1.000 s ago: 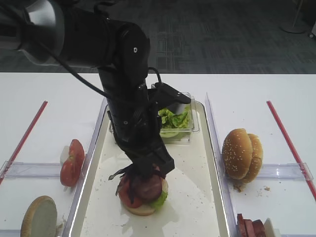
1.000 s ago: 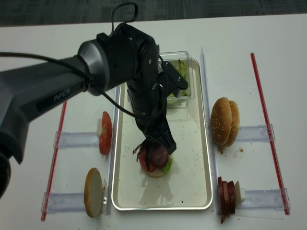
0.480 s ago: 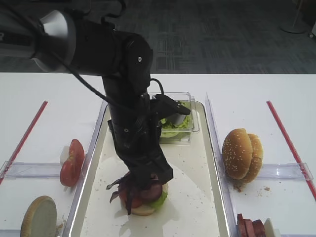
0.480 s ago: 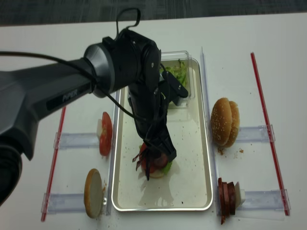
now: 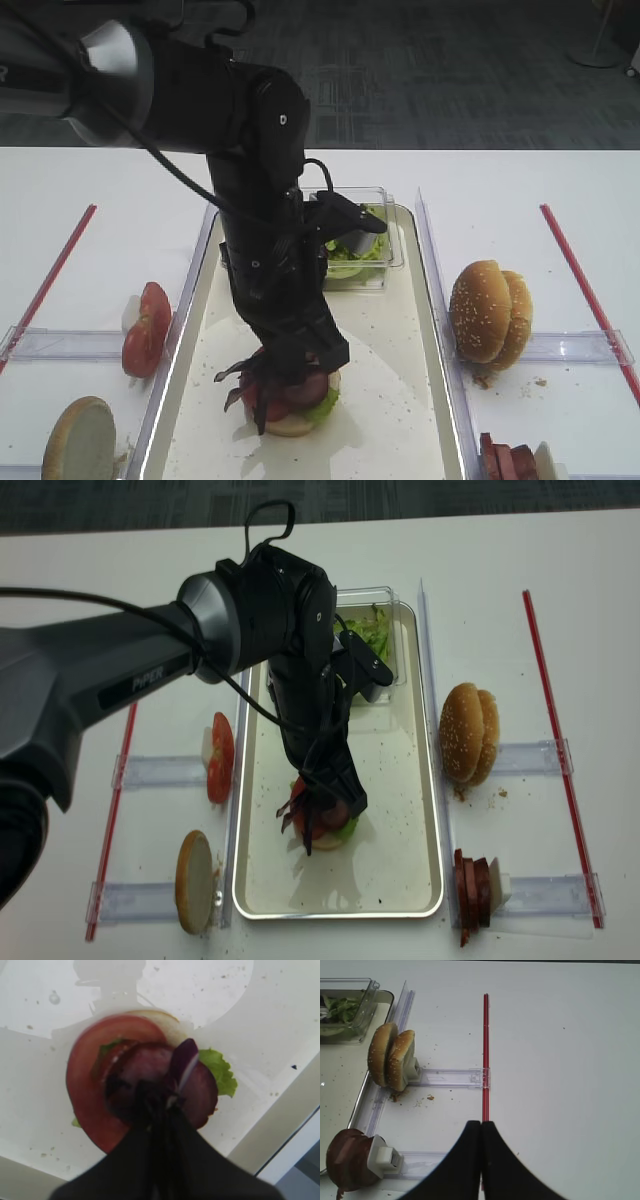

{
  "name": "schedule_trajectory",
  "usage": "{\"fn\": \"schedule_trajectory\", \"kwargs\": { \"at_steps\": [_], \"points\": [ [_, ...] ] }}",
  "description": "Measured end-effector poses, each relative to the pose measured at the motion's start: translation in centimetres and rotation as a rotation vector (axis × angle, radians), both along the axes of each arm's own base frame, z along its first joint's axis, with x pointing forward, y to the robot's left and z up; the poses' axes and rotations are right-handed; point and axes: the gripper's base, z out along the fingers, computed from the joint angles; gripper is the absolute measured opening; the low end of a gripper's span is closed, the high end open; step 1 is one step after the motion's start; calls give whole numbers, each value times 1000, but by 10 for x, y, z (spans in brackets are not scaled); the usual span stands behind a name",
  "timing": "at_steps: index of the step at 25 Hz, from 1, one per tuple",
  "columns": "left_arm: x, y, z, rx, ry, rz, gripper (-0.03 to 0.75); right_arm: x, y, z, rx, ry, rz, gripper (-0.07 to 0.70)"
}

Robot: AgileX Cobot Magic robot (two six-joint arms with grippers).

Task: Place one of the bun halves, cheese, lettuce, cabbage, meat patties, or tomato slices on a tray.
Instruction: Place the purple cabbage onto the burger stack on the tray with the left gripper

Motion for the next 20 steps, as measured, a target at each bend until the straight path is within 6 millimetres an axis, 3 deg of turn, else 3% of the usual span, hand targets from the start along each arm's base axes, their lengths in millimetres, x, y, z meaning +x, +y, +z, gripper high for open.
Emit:
{"fn": "schedule_trajectory", "kwargs": {
  "at_steps": [20],
  "points": [
    [0,-2,0,-17,-5,-7,34,0,0,0,-6,0,4,36]
  ]
}}
